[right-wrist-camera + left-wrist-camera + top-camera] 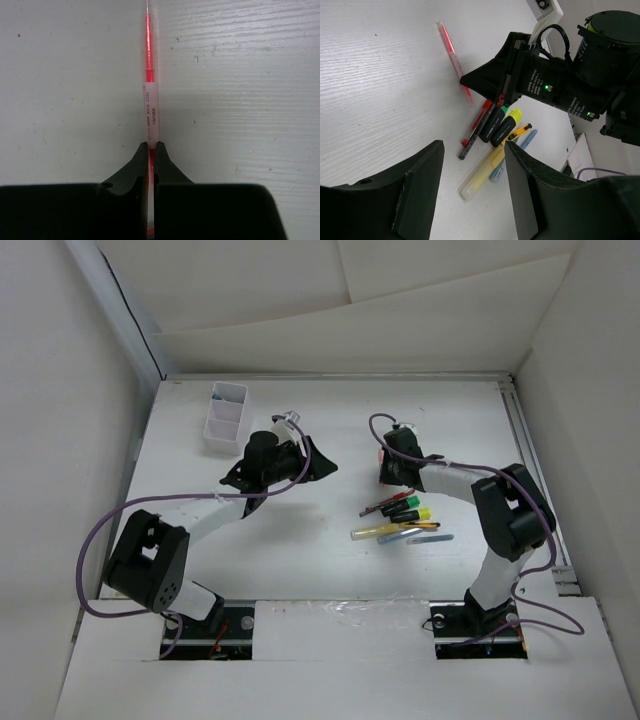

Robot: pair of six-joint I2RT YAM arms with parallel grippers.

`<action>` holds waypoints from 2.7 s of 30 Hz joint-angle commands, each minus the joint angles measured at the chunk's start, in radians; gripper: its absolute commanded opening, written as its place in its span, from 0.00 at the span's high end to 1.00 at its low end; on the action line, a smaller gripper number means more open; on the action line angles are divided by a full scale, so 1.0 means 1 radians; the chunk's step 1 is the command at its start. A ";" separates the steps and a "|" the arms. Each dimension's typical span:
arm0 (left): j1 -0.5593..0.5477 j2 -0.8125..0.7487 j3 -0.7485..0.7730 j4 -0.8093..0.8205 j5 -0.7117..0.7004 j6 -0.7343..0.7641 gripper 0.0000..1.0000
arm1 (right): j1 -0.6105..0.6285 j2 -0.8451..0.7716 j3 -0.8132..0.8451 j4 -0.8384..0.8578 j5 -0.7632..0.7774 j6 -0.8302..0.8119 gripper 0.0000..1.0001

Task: Sort the stationery into containers
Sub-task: Grab a piece of stationery with the right arm, then pass the stationery from the right arm to the left, then place the stationery into the container

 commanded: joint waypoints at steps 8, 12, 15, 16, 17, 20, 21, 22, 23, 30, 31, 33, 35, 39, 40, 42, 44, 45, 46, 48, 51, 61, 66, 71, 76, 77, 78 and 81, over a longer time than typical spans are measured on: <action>-0.001 0.009 0.050 0.026 0.026 -0.013 0.52 | 0.077 -0.188 0.019 0.040 -0.020 -0.069 1.00; -0.001 0.018 0.050 0.035 0.026 -0.013 0.52 | 0.122 -0.222 -0.006 0.054 -0.064 -0.060 1.00; -0.001 0.018 0.060 0.035 0.026 -0.013 0.52 | 0.169 -0.244 -0.027 0.065 -0.086 -0.051 1.00; -0.010 0.029 0.070 0.026 0.015 -0.013 0.52 | 0.182 -0.245 -0.027 0.077 -0.098 -0.051 1.00; -0.010 0.029 0.070 0.026 0.015 -0.013 0.52 | 0.195 -0.254 -0.027 0.077 -0.098 -0.051 1.00; -0.019 0.029 0.070 0.026 -0.025 -0.013 0.52 | 0.238 -0.275 -0.027 0.077 -0.120 -0.040 1.00; -0.019 0.038 0.070 0.026 -0.040 -0.013 0.52 | 0.238 -0.275 -0.027 0.077 -0.120 -0.040 1.00; -0.028 0.038 0.070 0.026 -0.075 -0.013 0.52 | 0.254 -0.286 -0.027 0.086 -0.129 -0.040 1.00; -0.028 0.038 0.070 0.026 -0.089 -0.013 0.52 | 0.266 -0.286 -0.027 0.086 -0.140 -0.040 1.00; -0.028 0.058 0.089 0.003 -0.192 -0.013 0.63 | 0.297 -0.326 -0.036 0.096 -0.159 -0.031 1.00; -0.028 0.058 0.089 -0.008 -0.203 -0.013 0.63 | 0.297 -0.326 -0.036 0.096 -0.160 -0.031 1.00; -0.028 0.058 0.089 -0.008 -0.224 -0.013 0.65 | 0.317 -0.326 -0.036 0.096 -0.169 -0.031 1.00; -0.028 0.067 0.089 -0.008 -0.238 -0.013 0.67 | 0.326 -0.326 -0.036 0.105 -0.169 -0.031 1.00; -0.028 0.067 0.099 -0.008 -0.247 -0.022 0.72 | 0.335 -0.337 -0.055 0.126 -0.195 -0.031 1.00; -0.028 0.067 0.099 -0.008 -0.247 -0.022 0.72 | 0.335 -0.337 -0.055 0.126 -0.195 -0.031 1.00; -0.037 0.067 0.108 0.001 -0.258 -0.031 0.76 | 0.335 -0.346 -0.055 0.126 -0.195 -0.031 1.00; -0.047 0.067 0.121 -0.011 -0.258 -0.031 0.80 | 0.335 -0.355 -0.064 0.137 -0.195 -0.031 1.00; -0.047 0.067 0.121 -0.011 -0.258 -0.031 0.83 | 0.335 -0.355 -0.064 0.137 -0.195 -0.031 1.00; -0.047 0.067 0.121 -0.011 -0.268 -0.031 0.85 | 0.335 -0.355 -0.064 0.137 -0.204 -0.031 1.00; -0.047 0.067 0.121 -0.011 -0.281 -0.042 0.94 | 0.335 -0.355 -0.064 0.137 -0.204 -0.031 1.00; -0.047 0.067 0.133 -0.033 -0.290 -0.042 1.00 | 0.335 -0.355 -0.064 0.148 -0.204 -0.031 1.00; -0.001 0.046 0.220 -0.097 -0.364 -0.033 1.00 | 0.324 -0.439 -0.055 0.137 -0.169 -0.083 0.47; 0.073 0.057 0.320 -0.151 -0.451 -0.033 1.00 | 0.292 -0.522 -0.082 0.137 -0.130 -0.117 0.44; 0.166 0.132 0.421 -0.142 -0.460 -0.100 1.00 | 0.274 -0.522 -0.154 0.195 -0.066 -0.105 0.44; 0.305 0.250 0.598 -0.197 -0.563 -0.142 1.00 | 0.265 -0.510 -0.180 0.220 -0.032 -0.066 0.44; 0.320 0.267 0.627 -0.212 -0.584 -0.142 1.00 | 0.265 -0.510 -0.190 0.220 -0.041 -0.066 0.44; 0.335 0.288 0.660 -0.230 -0.627 -0.126 1.00 | 0.265 -0.521 -0.190 0.220 -0.041 -0.066 0.44; 0.380 0.362 0.805 -0.321 -0.727 -0.060 1.00 | 0.265 -0.530 -0.190 0.220 -0.031 -0.057 0.44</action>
